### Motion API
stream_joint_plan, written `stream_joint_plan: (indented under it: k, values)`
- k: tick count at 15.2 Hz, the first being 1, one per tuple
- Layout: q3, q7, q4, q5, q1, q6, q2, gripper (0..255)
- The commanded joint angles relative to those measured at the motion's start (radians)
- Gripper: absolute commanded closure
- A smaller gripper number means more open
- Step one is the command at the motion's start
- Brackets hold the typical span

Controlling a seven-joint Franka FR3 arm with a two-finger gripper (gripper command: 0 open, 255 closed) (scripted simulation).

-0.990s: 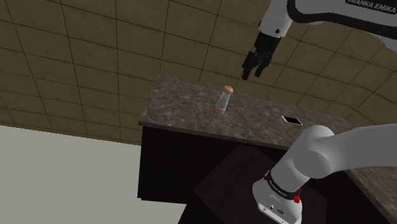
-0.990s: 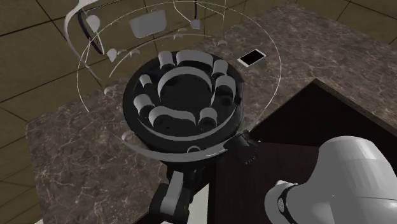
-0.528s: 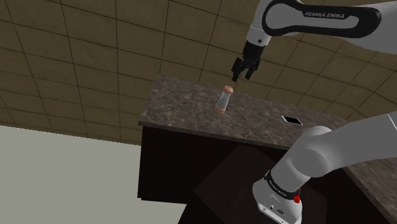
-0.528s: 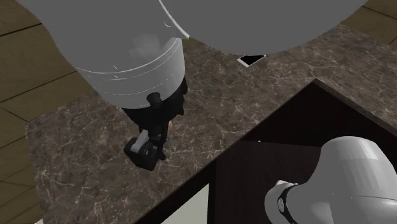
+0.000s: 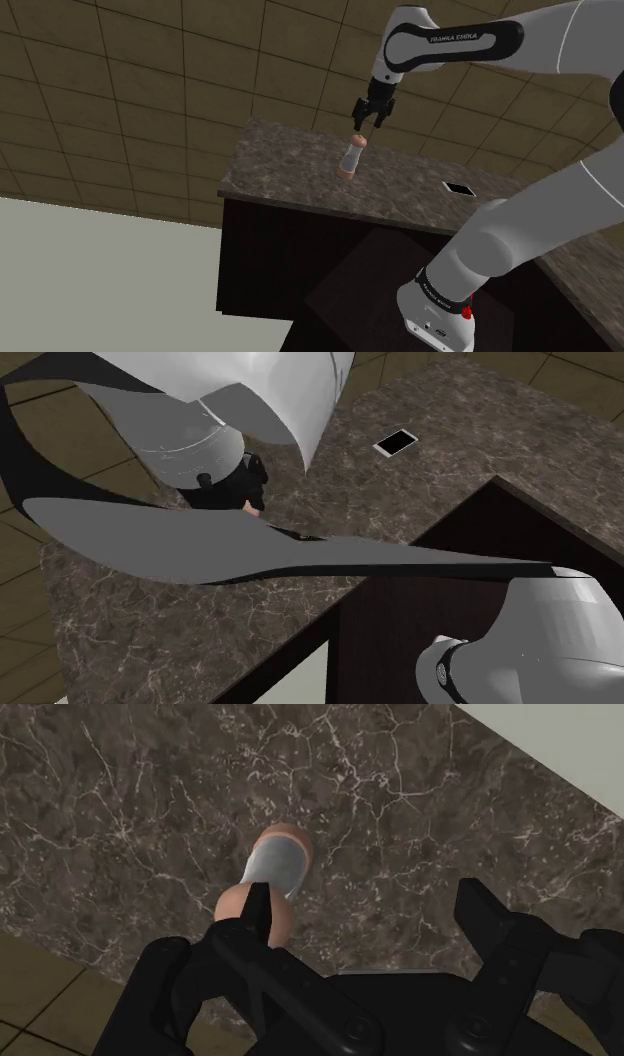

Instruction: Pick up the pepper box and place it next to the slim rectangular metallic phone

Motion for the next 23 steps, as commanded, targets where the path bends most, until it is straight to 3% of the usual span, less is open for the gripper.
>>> stream_joint_plan:
  k: [1,10,17,23]
  values:
    - [-0.021,-0.011,0.035,-0.006,-0.014,0.04,0.072,0]
    - [-0.09,-0.049,0.213,0.01,-0.067,0.163,0.363,0]
    - [-0.095,-0.052,0.162,0.014,-0.074,0.253,0.402,0]
    - [-0.096,-0.053,0.158,0.014,-0.075,0.26,0.406,0]
